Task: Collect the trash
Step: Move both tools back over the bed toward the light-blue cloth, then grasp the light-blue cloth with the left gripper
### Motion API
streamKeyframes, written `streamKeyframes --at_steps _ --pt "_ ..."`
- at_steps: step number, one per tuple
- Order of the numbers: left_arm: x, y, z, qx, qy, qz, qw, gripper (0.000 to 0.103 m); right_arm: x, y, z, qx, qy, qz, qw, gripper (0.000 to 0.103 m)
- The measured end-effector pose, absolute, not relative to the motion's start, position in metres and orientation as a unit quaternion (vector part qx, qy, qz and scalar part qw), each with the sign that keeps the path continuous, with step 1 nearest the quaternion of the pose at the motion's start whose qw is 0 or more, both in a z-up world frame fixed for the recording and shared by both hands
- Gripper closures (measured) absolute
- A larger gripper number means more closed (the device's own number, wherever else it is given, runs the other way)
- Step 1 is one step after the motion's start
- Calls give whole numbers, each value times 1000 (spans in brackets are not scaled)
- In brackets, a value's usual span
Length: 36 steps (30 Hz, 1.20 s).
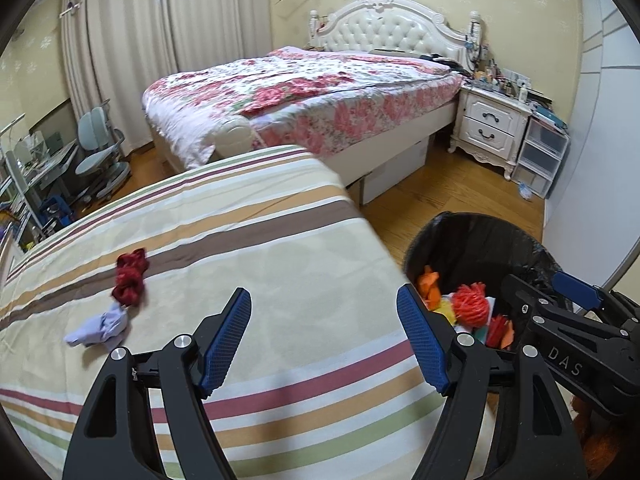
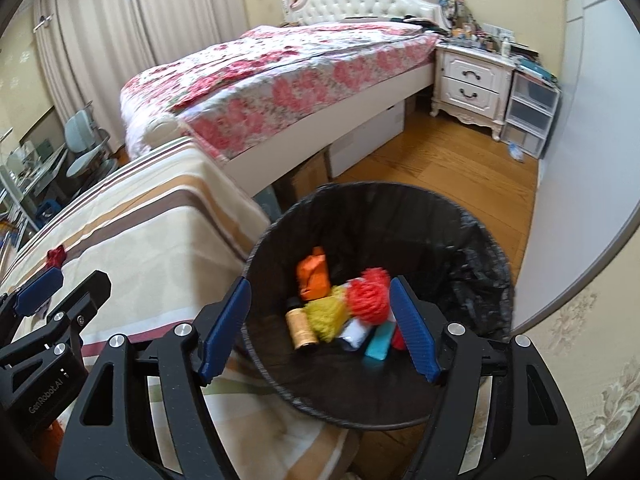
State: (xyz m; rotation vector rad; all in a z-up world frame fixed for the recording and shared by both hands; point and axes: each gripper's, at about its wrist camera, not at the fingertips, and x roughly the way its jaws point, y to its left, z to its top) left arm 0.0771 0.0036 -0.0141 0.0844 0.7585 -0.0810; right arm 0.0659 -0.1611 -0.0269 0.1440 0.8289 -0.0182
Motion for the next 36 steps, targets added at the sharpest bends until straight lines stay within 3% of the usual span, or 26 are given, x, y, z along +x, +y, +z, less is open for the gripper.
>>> streamKeyframes --at_steps 18,31,36 --pt "67 129 -21 1 383 89 920 27 71 -41 -31 21 425 98 899 32" --pt "84 157 -39 5 427 77 901 28 74 -10 -32 7 431 122 894 32" --pt "81 161 -40 11 425 74 902 42 74 -7 -34 5 433 124 893 32"
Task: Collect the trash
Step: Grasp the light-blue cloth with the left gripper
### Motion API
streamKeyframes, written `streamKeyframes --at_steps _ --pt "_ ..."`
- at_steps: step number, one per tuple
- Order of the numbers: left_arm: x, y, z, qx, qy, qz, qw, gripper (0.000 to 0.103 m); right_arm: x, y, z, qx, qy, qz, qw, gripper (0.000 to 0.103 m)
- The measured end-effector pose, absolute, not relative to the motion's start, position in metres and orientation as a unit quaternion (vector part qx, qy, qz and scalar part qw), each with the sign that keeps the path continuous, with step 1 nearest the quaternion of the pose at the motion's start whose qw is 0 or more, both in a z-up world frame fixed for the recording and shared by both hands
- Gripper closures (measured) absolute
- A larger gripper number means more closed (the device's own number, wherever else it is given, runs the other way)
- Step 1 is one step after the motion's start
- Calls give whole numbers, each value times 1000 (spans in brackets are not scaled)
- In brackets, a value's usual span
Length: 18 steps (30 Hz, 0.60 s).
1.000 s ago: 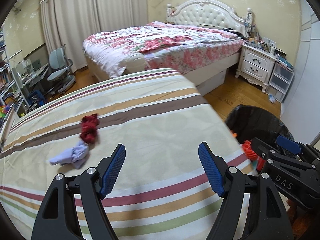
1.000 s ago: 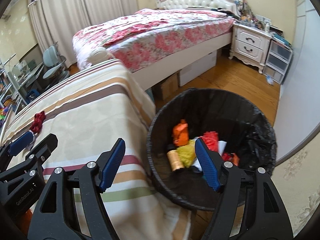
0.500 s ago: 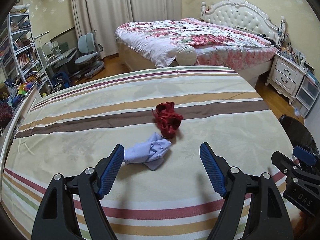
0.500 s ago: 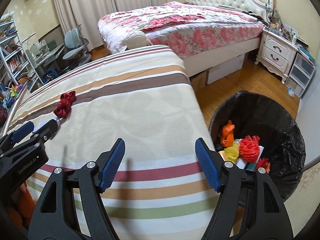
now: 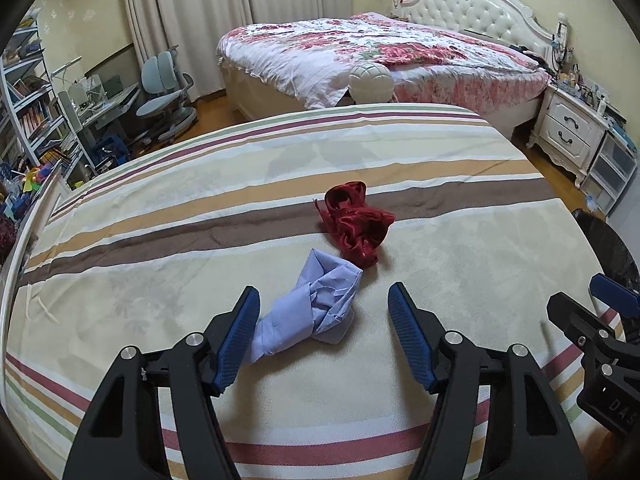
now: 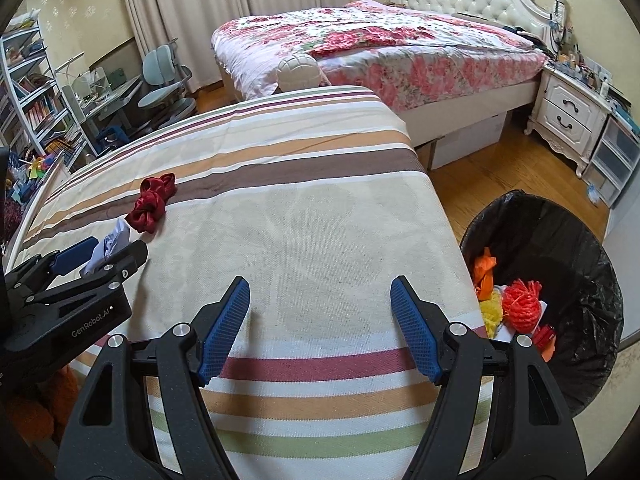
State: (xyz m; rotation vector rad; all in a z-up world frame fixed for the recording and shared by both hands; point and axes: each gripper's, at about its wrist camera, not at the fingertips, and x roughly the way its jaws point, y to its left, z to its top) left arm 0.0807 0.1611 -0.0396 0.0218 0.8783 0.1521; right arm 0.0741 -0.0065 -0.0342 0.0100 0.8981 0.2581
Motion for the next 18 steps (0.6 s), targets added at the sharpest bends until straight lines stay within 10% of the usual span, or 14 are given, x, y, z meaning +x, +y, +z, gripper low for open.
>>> streamKeyframes --at_steps 18 --pt "59 192 -32 6 409 98 907 60 77 2 -34 1 433 132 892 32"
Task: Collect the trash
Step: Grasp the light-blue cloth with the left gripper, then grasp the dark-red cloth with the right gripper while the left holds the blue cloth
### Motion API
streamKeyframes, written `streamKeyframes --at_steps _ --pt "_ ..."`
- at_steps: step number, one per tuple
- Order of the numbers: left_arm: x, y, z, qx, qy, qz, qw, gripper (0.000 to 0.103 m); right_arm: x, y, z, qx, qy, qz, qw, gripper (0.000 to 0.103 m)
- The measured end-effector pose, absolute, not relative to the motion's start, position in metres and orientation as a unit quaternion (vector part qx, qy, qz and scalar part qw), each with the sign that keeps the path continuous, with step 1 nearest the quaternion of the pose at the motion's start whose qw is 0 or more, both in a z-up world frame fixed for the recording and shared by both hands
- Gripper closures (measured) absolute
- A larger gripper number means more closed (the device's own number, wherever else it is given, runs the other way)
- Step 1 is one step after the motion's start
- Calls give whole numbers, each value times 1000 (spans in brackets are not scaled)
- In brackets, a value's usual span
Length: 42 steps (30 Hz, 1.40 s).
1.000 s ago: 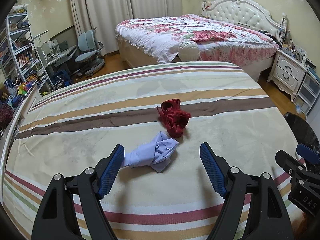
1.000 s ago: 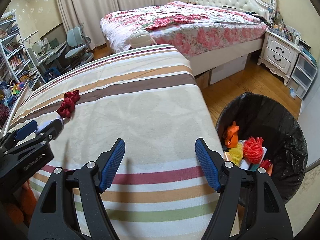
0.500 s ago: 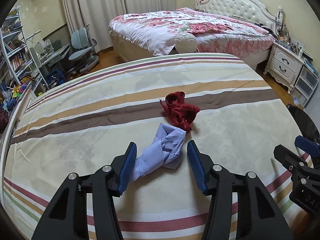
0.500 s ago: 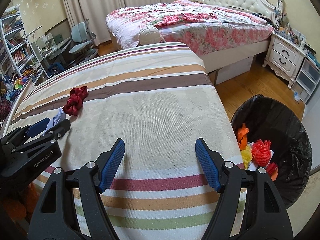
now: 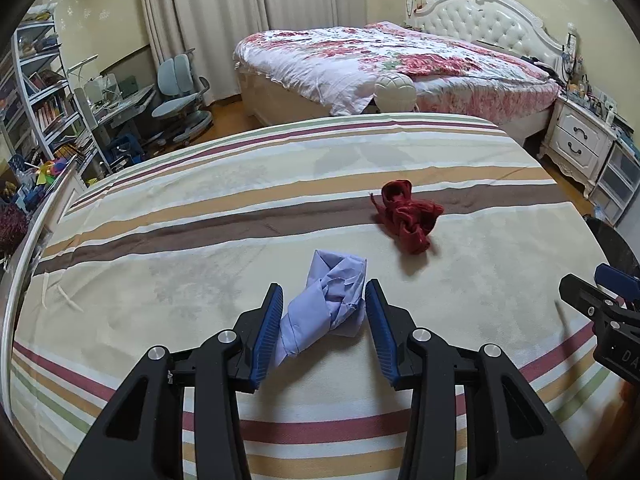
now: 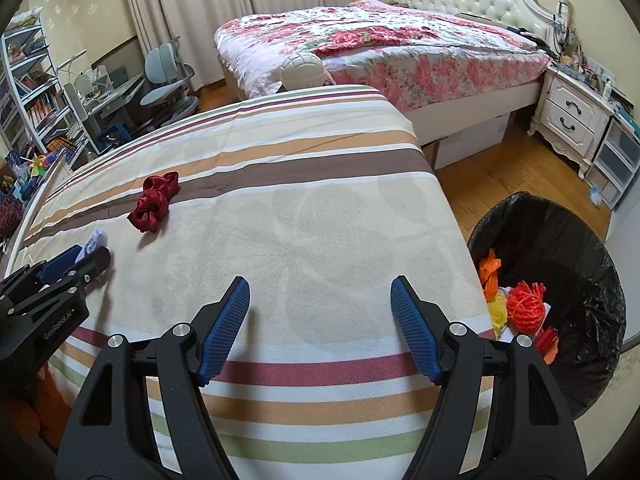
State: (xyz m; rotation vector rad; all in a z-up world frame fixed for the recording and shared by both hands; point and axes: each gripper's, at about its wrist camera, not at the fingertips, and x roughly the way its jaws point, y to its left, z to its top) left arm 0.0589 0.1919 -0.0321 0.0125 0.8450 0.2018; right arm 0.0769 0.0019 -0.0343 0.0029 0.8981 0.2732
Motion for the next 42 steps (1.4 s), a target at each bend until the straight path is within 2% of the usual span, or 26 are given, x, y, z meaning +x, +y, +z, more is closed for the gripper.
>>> streamKeyframes --at_steps 27,33,36,38,40,42 --pt "55 266 -30 -29 401 149 903 60 105 127 -35 -63 436 209 873 34" --pt "56 270 -31 -36 402 149 903 60 115 139 -36 -71 435 204 874 44" --pt "56 270 -31 -38 402 147 903 60 114 140 -36 -77 432 201 876 52" --pt "55 269 -32 -38 402 146 903 60 112 140 -36 -81 430 202 876 67" --pt "54 268 -32 -39 402 145 903 60 112 139 -36 -84 428 202 877 75" --pt "53 266 -31 -40 401 142 904 60 110 135 -35 -81 430 204 876 78"
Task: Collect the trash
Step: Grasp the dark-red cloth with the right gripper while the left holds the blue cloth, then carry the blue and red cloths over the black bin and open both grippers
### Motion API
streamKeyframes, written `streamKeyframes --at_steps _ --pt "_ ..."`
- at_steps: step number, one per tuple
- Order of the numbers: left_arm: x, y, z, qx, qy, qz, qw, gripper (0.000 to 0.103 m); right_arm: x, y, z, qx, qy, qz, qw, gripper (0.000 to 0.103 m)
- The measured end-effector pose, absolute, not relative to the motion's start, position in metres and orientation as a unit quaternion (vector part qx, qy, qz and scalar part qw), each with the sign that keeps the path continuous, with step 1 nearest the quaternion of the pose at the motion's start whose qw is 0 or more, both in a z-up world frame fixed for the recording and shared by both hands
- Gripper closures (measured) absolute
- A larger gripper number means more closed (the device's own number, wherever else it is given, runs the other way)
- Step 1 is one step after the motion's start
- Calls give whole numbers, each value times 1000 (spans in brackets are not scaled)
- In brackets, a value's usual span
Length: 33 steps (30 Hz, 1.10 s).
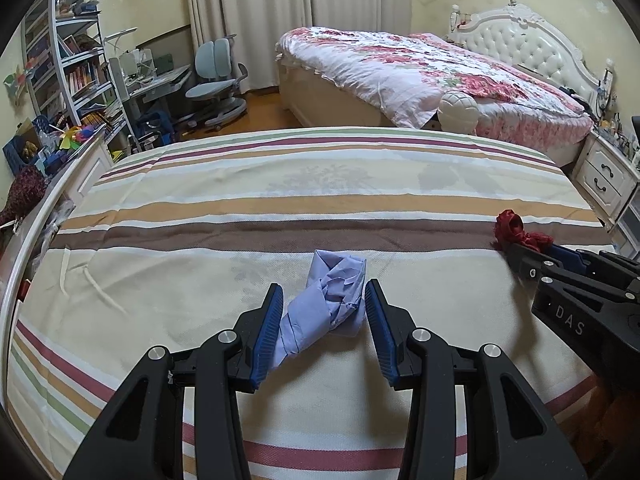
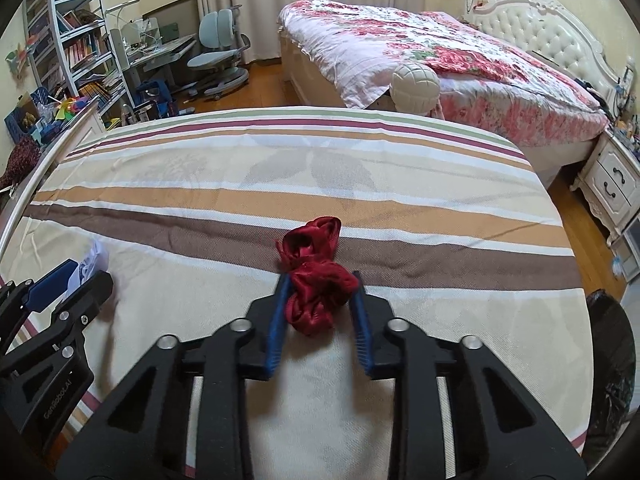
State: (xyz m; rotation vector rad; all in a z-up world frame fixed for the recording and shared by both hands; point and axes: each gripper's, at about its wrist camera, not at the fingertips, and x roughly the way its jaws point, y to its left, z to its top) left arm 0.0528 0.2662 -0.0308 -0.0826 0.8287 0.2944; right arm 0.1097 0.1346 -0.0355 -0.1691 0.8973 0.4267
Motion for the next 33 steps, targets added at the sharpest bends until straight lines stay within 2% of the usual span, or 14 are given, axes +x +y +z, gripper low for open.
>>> streamKeyframes --at_steps 11,33 --pt "42 242 -24 -36 396 119 910 60 82 94 -34 -68 432 197 877 79" --pt "34 126 0 -4 370 26 929 60 47 -42 -18 -13 407 106 907 79"
